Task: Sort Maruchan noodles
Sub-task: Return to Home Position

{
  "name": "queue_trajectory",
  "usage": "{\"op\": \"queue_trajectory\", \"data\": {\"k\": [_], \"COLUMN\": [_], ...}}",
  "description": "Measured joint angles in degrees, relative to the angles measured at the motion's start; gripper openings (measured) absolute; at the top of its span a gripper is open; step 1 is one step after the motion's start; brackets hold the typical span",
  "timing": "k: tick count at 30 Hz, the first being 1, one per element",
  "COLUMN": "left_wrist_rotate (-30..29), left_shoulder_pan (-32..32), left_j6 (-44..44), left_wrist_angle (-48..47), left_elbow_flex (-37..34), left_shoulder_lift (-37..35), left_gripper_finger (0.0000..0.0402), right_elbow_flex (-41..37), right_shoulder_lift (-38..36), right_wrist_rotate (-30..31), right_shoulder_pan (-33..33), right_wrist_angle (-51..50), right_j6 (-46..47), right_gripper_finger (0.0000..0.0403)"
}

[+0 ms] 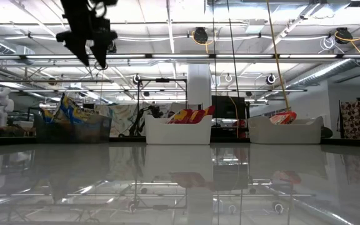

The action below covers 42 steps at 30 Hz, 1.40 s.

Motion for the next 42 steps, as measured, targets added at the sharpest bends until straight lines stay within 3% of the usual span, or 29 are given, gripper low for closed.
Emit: {"op": "queue_trajectory", "data": {"k": [4, 8, 15, 19, 23, 30, 42], "left_wrist_rotate": [-1.4, -1.8, -5.6, -11.1, -12.4, -8.1, -5.9], "left_shoulder_pan": [-10.1, -19.5, -31.5, -36.2, -38.8, -38.8, -39.3], "left_j6": [-0.7, -1.9, 5.9, 11.5, 18.7, 23.5, 19.5], "left_wrist_angle": [10.7, 22.5, 40.5, 46.7, 57.6, 70.2, 70.1], "left_elbow_flex": [-8.8, -19.6, -30.7, -33.8, -38.3, -43.5, -45.0], "left_shoulder_lift": [-7.4, -14.1, -21.9, -23.3, -23.1, -23.4, -23.2], "left_gripper_finger": [0.0317, 0.0280, 0.0148, 0.0069, 0.0011, 0.0005, 0.0004], "right_elbow_flex": [0.0, -0.1, -5.6, -7.8, -8.6, -10.6, -20.0], "right_shoulder_lift": [0.0, 0.0, -0.2, -0.6, -1.3, -3.4, -10.4], "right_wrist_rotate": [0.4, 0.4, 0.2, 0.2, 0.3, 1.8, 1.5], "right_shoulder_pan": [0.0, 0.0, -0.2, -0.8, -1.6, -2.6, -3.6], "right_wrist_angle": [0.9, 3.0, 13.2, 17.2, 17.2, 17.2, 28.8], "right_j6": [2.0, 3.3, 0.8, -1.4, -1.5, -4.2, -11.2], "right_gripper_finger": [0.0000, 0.0000, 0.0000, 0.0000, 0.0000, 0.0000, 0.0000]}}
